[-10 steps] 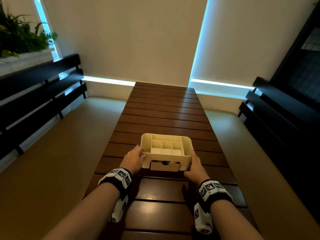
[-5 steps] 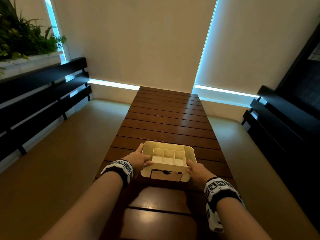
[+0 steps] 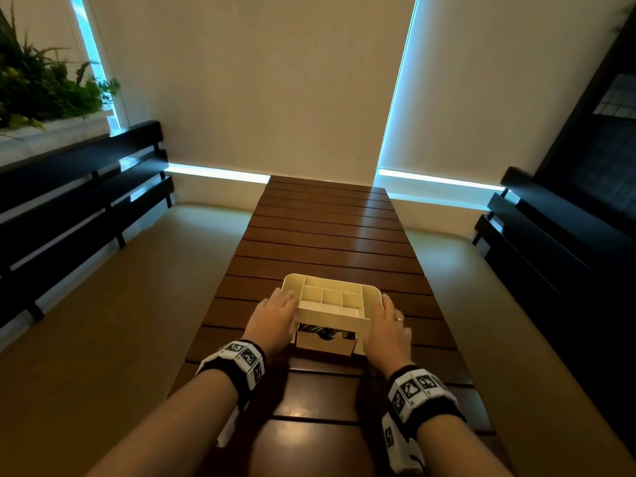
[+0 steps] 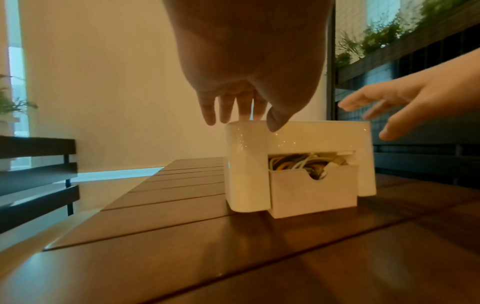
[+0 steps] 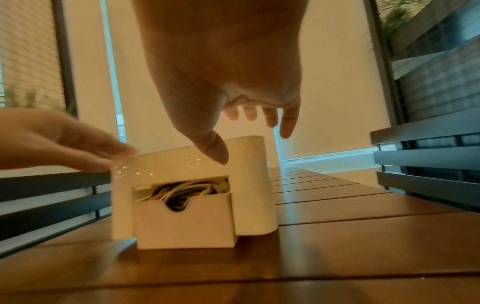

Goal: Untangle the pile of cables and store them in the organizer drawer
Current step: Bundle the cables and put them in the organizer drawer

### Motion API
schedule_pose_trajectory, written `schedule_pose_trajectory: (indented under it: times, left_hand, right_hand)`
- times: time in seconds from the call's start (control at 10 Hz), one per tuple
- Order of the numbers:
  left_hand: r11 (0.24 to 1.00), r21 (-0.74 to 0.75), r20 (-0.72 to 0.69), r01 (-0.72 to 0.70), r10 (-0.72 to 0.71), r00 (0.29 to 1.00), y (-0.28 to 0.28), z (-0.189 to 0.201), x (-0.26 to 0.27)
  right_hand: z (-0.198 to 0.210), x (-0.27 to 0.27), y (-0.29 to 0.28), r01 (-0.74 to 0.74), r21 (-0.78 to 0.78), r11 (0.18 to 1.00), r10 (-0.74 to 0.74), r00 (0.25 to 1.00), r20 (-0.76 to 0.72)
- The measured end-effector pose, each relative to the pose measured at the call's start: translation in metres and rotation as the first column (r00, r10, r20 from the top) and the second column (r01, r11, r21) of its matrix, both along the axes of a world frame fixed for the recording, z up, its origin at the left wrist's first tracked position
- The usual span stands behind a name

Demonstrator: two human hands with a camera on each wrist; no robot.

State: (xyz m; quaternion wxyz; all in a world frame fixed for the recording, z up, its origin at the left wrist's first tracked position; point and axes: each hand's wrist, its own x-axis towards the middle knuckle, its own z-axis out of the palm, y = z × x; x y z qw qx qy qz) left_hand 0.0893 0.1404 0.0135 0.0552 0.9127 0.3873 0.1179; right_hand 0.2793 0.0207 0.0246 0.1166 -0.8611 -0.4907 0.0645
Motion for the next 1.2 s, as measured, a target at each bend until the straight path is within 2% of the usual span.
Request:
schedule_pose_trajectory:
  times: [0.1,0.2,0.5,0.7,1.0,1.1,1.2]
  left_hand:
    - [0.997,-0.074,-0.010,0.023,-0.024,1.000,-0.013,-0.004,-0.003]
    - [0.993,-0.114,-0.060,-0.010,0.003,0.998,-0.019,-0.005,-0.001]
    - [0.995,-0.096,-0.150,0.006,-0.021,0.988,-0.025,0.001,-0.007]
    - [0.990,-0.139,-0.151,0.023,-0.044,0.987,-0.026,0.001,-0.013]
    - [0.990,-0.137,-0.109,0.022,-0.037,0.993,-0.029,0.001,-0.027]
    - [0.991,-0.128,-0.071,0.028,-0.038,0.997,-0.033,-0.002,-0.030]
    - [0.986,-0.164,0.035,0.042,-0.037,0.999,-0.033,-0.005,-0.030]
  right_hand:
    - [-0.013,-0.021,-0.007,-0.130,-0.122,0.984,0.133,0.991,0.018]
    - [-0.020,-0.024,-0.006,-0.144,-0.200,0.969,0.140,0.990,-0.032]
    - [-0.010,-0.017,-0.010,-0.190,-0.266,0.945,0.179,0.982,-0.066]
    - [-0.004,-0.020,-0.016,-0.211,-0.284,0.935,0.191,0.977,-0.096]
    - [0.011,-0.021,-0.020,-0.190,-0.167,0.968,0.171,0.978,-0.122]
    - [0.019,-0.022,-0.022,-0.184,-0.105,0.977,0.167,0.974,-0.154]
    - [0.023,-0.020,-0.023,-0.170,-0.030,0.985,0.159,0.959,-0.233]
